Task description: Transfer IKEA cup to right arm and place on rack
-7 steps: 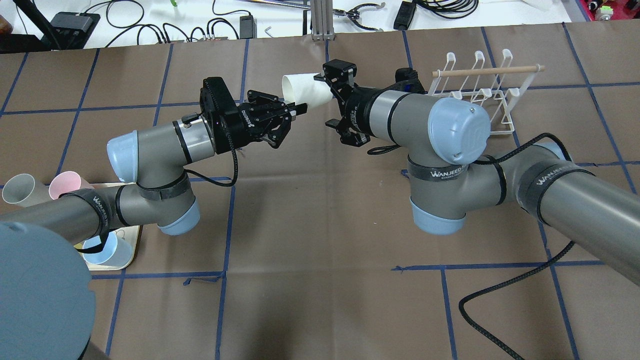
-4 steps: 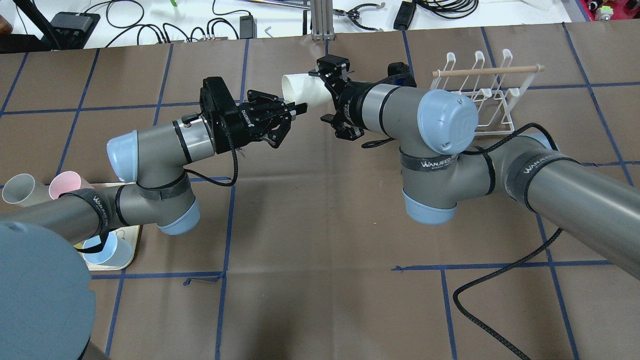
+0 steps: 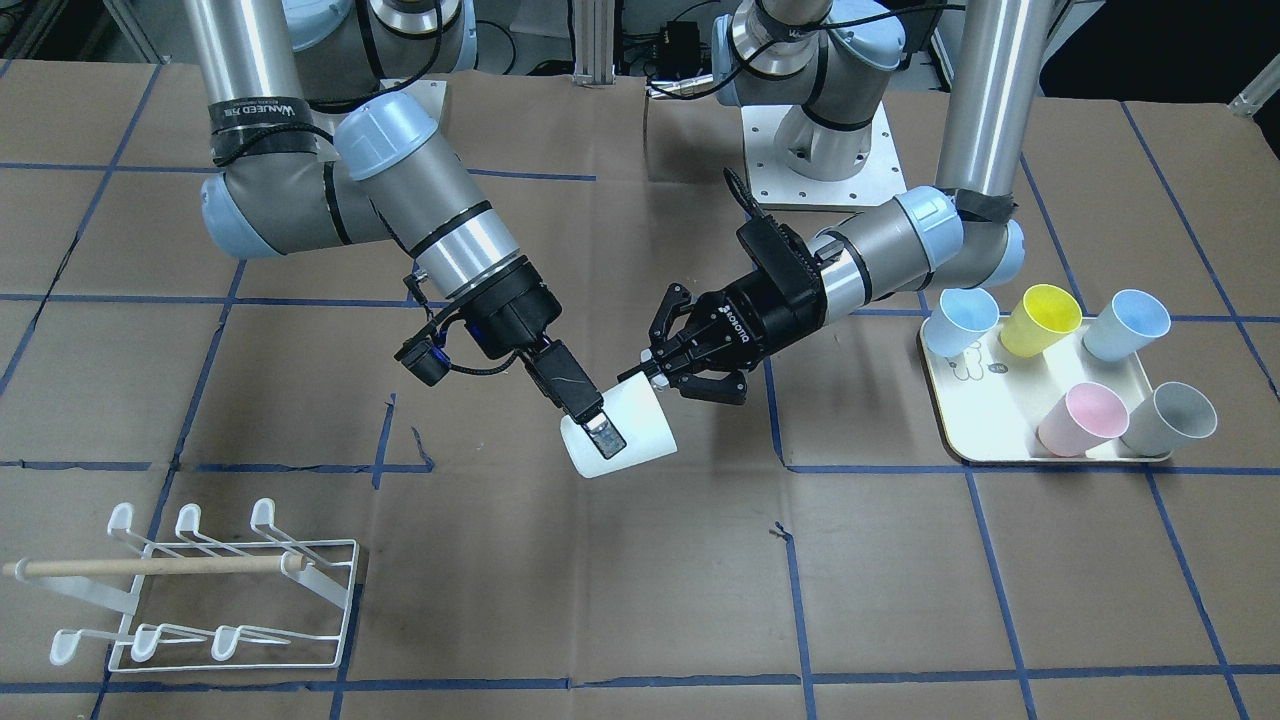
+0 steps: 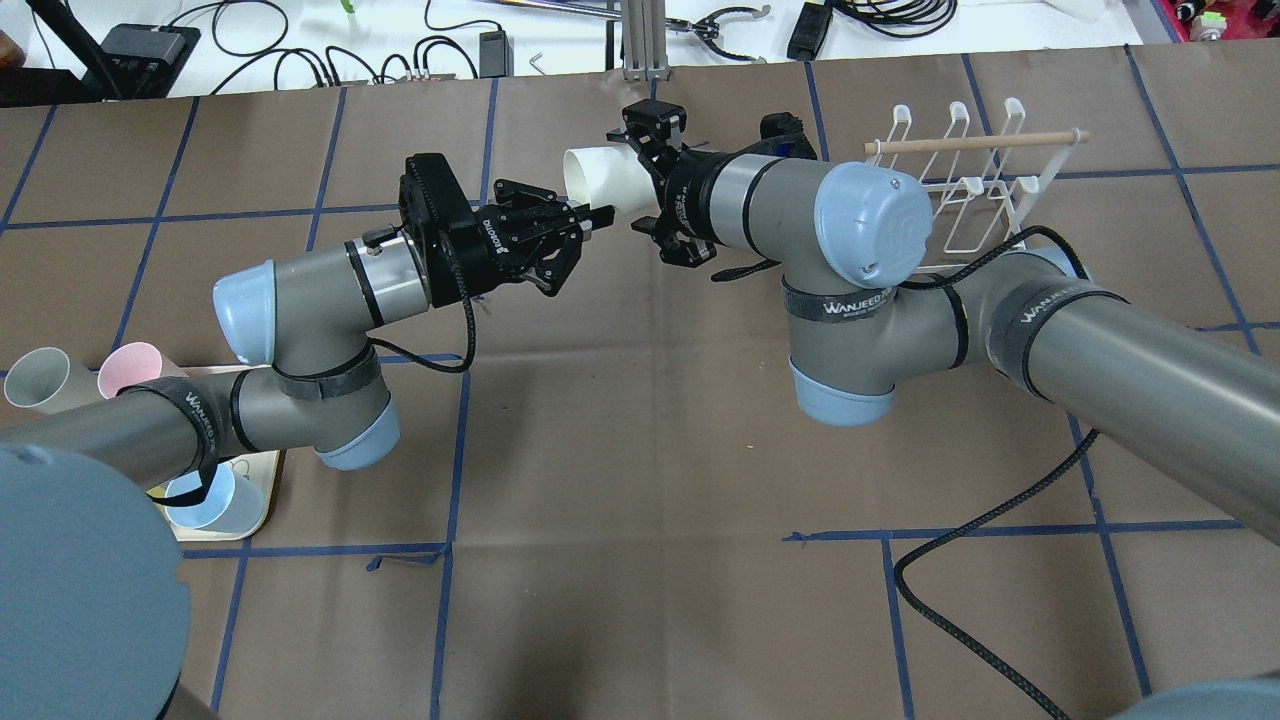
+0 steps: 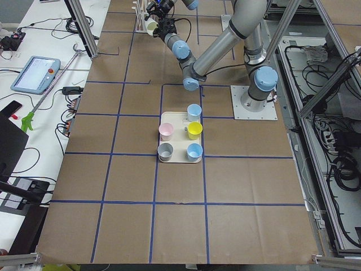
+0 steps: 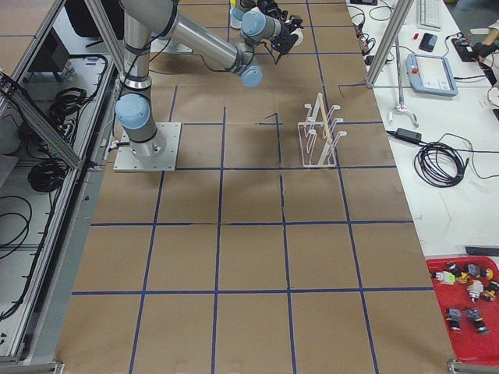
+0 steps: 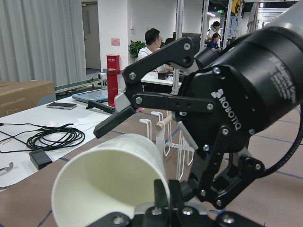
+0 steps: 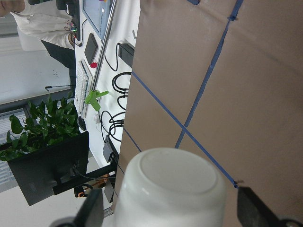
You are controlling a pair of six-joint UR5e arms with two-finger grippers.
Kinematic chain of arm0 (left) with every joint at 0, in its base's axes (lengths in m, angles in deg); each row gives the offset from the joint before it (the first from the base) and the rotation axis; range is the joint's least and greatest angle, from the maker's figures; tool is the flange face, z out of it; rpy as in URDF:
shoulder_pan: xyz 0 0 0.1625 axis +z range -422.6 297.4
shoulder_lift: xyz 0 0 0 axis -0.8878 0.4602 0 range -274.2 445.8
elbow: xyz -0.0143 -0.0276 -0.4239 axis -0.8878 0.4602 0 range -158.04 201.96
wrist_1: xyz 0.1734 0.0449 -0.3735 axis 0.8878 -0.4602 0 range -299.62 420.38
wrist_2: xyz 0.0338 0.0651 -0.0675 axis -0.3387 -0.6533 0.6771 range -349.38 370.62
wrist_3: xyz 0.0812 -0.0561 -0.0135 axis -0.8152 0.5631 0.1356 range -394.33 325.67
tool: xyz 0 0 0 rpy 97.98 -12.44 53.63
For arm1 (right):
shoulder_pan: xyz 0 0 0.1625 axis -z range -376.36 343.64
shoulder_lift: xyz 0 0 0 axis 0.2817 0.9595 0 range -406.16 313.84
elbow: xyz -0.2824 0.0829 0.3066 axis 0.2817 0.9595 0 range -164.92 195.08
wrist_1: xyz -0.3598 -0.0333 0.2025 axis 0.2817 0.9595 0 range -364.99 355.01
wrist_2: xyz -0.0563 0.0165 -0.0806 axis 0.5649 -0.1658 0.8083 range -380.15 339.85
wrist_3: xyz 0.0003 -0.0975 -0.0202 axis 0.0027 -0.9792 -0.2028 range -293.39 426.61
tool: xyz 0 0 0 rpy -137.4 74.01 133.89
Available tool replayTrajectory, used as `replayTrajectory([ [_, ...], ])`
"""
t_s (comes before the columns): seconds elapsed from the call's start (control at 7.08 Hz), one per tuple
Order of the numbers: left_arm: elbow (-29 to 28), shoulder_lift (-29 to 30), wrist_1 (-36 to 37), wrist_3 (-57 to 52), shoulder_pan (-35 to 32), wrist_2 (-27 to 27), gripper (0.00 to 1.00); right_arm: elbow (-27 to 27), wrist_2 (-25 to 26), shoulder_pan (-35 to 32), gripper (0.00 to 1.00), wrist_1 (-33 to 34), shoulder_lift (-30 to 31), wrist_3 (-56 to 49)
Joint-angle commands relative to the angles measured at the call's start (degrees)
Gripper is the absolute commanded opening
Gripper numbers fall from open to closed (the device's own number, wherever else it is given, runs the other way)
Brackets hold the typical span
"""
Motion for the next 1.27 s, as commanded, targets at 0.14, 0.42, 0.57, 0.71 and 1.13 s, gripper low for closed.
replayTrajectory([
  [0.14, 0.00, -0.01, 0.00, 0.08, 0.00, 0.00, 0.08, 0.34, 0.38, -0.30, 0.92, -0.13, -0.24, 0.00],
  [0.42, 0.00, -0.01, 0.00, 0.43, 0.00, 0.00, 0.08, 0.43, 0.38, -0.30, 0.71, -0.13, -0.16, 0.00],
  [0.57, 0.00, -0.01, 0.00, 0.43, 0.00, -0.09, 0.08, 0.43, 0.30, -0.30, 0.65, -0.13, -0.24, 0.00],
  [0.71, -0.09, -0.10, 0.00, 0.43, 0.00, 0.00, 0.10, 0.69, 0.30, -0.30, 0.61, -0.13, -0.33, 0.00],
  [1.13, -0.61, -0.19, 0.00, 1.92, 0.00, -0.09, 0.53, 0.69, 0.30, -0.30, 0.60, -0.13, -0.42, 0.00],
])
